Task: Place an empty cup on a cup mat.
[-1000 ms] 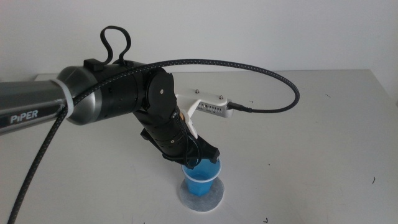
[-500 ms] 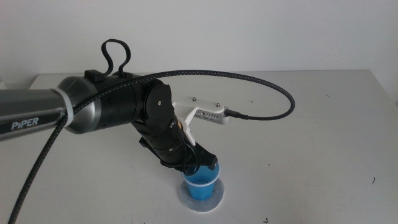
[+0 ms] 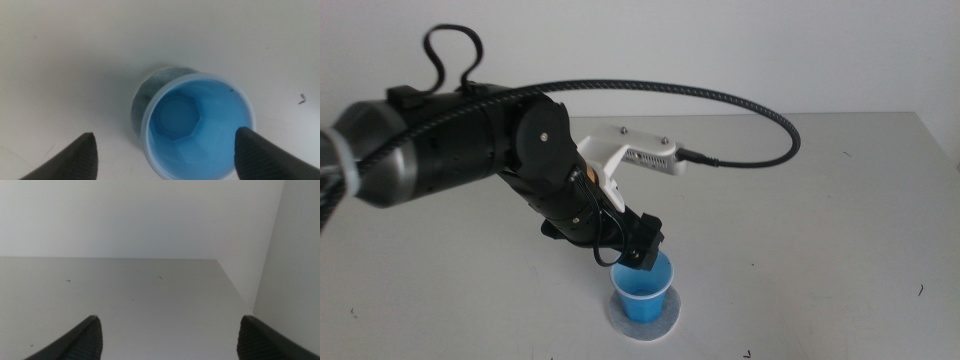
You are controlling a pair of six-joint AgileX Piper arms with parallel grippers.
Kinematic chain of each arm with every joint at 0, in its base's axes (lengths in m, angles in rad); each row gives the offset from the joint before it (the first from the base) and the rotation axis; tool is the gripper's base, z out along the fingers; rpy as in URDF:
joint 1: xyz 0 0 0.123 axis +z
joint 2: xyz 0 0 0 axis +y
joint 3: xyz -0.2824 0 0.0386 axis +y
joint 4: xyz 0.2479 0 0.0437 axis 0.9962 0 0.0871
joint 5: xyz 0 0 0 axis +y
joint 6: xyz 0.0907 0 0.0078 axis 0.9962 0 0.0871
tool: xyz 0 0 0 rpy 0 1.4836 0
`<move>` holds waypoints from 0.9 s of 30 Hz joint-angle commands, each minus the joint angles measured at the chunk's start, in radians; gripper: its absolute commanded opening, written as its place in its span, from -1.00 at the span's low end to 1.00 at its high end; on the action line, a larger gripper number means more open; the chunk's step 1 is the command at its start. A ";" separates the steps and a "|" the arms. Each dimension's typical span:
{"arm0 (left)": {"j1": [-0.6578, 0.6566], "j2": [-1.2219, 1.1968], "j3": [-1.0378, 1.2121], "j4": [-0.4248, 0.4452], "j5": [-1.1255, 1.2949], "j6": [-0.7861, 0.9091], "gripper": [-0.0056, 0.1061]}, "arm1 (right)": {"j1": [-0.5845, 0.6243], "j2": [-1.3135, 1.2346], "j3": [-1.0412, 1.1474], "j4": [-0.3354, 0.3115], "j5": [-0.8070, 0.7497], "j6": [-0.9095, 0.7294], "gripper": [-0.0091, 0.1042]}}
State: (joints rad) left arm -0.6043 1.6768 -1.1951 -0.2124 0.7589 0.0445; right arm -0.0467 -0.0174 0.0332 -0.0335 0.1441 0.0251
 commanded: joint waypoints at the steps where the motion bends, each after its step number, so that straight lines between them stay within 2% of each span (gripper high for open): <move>1: -0.003 -0.128 -0.023 -0.034 -0.013 0.005 0.98 | 0.002 -0.019 -0.012 -0.009 -0.078 -0.008 0.82; 14: -0.003 -0.435 -0.023 -0.021 -0.038 0.003 0.98 | 0.002 -0.019 -0.012 -0.009 -0.078 -0.008 0.82; 18: 0.012 -0.511 -0.022 0.066 -0.041 -0.032 0.98 | 0.002 -0.019 -0.012 -0.009 -0.078 -0.008 0.82; 20: 0.046 -0.561 -0.004 0.108 -0.041 -0.021 0.98 | 0.002 -0.019 -0.012 -0.009 -0.078 -0.008 0.82; 27: 0.305 -0.788 0.195 0.092 -0.083 -0.021 0.98 | 0.002 -0.019 -0.012 -0.009 -0.078 -0.008 0.82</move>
State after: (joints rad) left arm -0.3473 0.9487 -1.0172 -0.1054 0.7502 0.0333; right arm -0.0467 -0.0174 0.0332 -0.0335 0.1441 0.0251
